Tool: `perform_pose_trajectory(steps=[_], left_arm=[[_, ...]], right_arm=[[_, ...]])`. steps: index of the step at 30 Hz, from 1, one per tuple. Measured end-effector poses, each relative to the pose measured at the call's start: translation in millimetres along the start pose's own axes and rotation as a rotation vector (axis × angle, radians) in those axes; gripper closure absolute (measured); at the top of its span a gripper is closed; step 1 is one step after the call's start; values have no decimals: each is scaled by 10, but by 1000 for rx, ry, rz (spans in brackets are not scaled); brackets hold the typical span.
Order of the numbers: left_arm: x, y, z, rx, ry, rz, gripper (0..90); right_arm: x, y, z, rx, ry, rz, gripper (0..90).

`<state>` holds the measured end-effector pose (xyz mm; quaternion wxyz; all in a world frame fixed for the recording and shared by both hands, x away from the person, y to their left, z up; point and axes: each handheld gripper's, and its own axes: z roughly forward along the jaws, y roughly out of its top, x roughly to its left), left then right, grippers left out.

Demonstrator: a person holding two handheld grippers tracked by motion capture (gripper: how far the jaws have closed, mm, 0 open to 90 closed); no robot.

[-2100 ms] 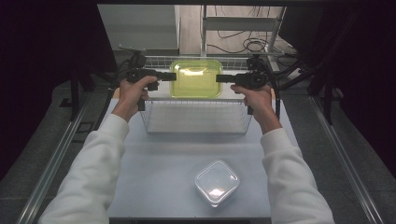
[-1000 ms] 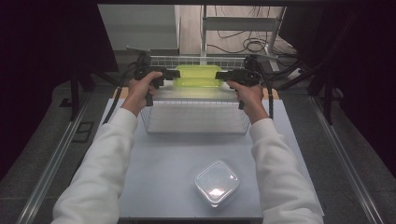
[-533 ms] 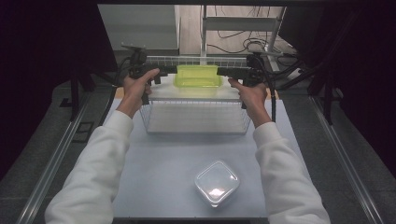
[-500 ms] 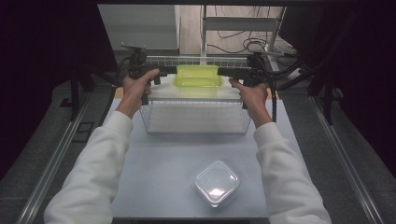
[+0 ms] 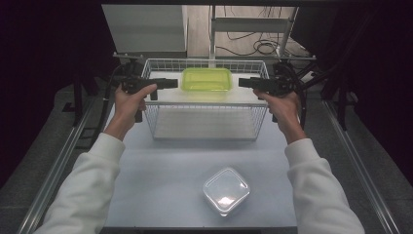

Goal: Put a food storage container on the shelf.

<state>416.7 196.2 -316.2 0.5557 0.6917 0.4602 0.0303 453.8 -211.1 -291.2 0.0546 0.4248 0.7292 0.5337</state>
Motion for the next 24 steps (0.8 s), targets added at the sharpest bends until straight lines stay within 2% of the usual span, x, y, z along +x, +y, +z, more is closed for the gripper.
perform_pose_trajectory(steps=[5,6,9,10,13,15,16,17,19,20,21,22,23,24], left_arm=[[-53,-180,-117,0,-19,14,292],[-67,-228,-143,7,-25,17,289],[-127,-432,-249,17,-40,32,288],[-127,-432,-249,17,-40,32,288],[-183,-672,-345,28,-47,50,286],[-187,-731,-359,30,-46,55,286],[-195,-809,-373,36,-39,53,285],[-199,-919,-378,43,-33,56,284],[-201,-1046,-365,61,-11,61,283],[-201,-1046,-365,61,-11,61,282],[-199,-1168,-344,87,8,68,278],[-199,-1168,-344,87,8,68,278],[-191,-1289,-325,105,24,67,278],[-191,-1289,-325,105,24,67,277]], right_arm=[[33,-112,-132,25,-11,-41,344],[34,-198,-201,35,-9,-61,344],[27,-330,-292,33,13,-71,344],[27,-330,-292,33,13,-71,344],[52,-570,-412,33,35,-97,345],[61,-635,-435,37,40,-101,345],[72,-701,-454,42,44,-107,345],[96,-852,-487,61,46,-122,345],[104,-968,-506,76,46,-127,345],[104,-968,-506,76,46,-127,345],[102,-1110,-525,94,44,-126,345],[102,-1110,-525,94,44,-126,345],[92,-1228,-540,114,40,-123,346],[92,-1228,-540,114,40,-123,346]])
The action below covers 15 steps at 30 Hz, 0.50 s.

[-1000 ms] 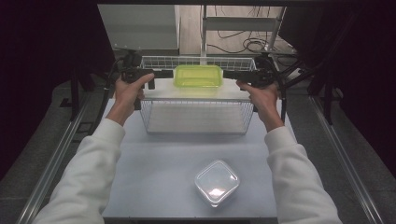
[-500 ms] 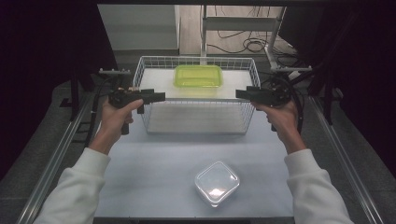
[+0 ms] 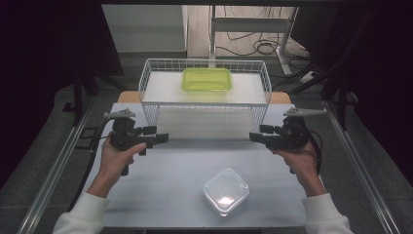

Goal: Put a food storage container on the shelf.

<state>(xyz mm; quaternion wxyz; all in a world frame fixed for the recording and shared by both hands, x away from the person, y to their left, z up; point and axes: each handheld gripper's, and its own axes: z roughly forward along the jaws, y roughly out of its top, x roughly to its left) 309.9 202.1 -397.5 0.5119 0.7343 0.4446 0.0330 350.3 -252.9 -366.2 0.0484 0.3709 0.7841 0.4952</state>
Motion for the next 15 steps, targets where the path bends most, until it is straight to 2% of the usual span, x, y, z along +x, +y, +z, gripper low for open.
perform_pose_trajectory(steps=[1,3,4,5,7,9,10,13,15], left_arm=[[6,-109,30,20,7,-8,277],[21,-202,56,47,16,-16,274],[21,-202,56,47,16,-16,273],[34,-289,58,55,28,-30,274],[35,-377,58,72,50,-28,272],[39,-476,66,83,57,-44,272],[39,-476,66,83,57,-44,270],[60,-690,98,118,78,-65,269],[60,-727,103,127,93,-63,270]], right_arm=[[-4,-102,5,17,-1,9,346],[-15,-208,12,37,-8,15,346],[-15,-208,12,37,-8,15,346],[-35,-323,22,50,-7,33,346],[-48,-405,33,67,-7,47,346],[-50,-497,53,82,-10,56,346],[-50,-497,53,82,-10,56,346],[-32,-650,119,121,-10,55,348],[-12,-689,142,141,-16,44,348]])
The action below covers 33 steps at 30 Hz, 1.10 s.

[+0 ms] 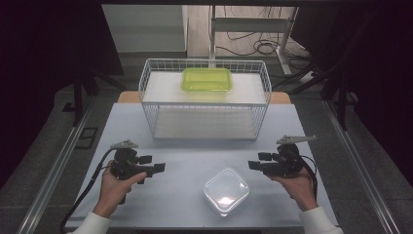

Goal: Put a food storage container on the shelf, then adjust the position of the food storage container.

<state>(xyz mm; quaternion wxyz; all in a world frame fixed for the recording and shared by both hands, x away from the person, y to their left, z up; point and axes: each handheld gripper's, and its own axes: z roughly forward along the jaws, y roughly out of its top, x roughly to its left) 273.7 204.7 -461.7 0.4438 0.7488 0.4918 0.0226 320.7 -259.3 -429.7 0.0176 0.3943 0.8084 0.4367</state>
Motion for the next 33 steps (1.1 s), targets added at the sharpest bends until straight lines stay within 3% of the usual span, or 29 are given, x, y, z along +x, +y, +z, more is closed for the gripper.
perform_pose_trajectory(steps=[9,16,23,33], left_arm=[[21,-38,91,36,-5,4,254],[59,-43,52,18,-11,-13,250],[98,-40,128,32,-25,-15,250],[142,-1,201,39,-37,-38,251]], right_arm=[[35,-68,55,35,-11,-28,348],[2,-94,63,41,-13,-17,359],[37,-114,69,60,-25,-32,390],[174,-236,4,136,-33,-99,523]])
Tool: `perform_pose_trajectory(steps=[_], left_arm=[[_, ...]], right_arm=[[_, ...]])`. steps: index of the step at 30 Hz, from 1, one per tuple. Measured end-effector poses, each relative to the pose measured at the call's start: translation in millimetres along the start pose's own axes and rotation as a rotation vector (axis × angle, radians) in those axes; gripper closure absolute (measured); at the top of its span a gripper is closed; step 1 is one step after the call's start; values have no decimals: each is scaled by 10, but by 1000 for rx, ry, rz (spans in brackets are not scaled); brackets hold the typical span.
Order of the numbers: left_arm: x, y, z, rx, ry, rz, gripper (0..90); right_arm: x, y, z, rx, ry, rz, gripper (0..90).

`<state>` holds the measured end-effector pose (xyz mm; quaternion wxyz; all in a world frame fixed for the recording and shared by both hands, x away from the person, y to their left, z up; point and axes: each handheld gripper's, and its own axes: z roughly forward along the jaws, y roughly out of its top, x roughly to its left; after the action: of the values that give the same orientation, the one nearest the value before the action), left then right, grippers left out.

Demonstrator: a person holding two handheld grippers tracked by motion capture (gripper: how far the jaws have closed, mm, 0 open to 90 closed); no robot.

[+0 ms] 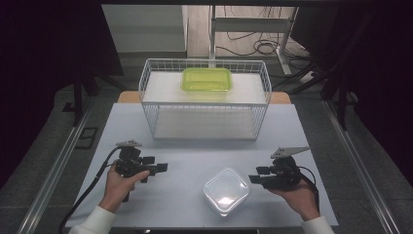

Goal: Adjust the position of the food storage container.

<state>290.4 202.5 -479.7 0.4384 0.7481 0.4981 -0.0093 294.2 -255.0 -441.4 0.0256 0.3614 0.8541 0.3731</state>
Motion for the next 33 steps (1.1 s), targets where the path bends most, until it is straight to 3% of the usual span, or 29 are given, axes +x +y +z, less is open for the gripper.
perform_pose_trajectory(steps=[4,7,9,12,13,21,27,33], left_arm=[[-3,-5,5,2,11,5,252],[-11,-2,-6,-1,7,7,253],[-11,-3,-9,0,6,7,253],[-8,-5,-9,2,8,12,253],[-9,-6,-4,4,8,11,253],[-20,-18,22,15,6,15,251],[-28,-24,64,22,-3,4,251],[-25,-21,32,15,3,7,251]], right_arm=[[61,-54,-36,37,14,-30,601],[160,-127,-58,75,50,-77,738],[187,-146,-52,87,57,-88,758],[337,-242,39,165,88,-149,848],[421,-291,116,221,90,-191,883],[606,-307,337,326,126,-293,891],[680,-280,490,363,135,-333,891],[712,-277,578,378,137,-336,892]])
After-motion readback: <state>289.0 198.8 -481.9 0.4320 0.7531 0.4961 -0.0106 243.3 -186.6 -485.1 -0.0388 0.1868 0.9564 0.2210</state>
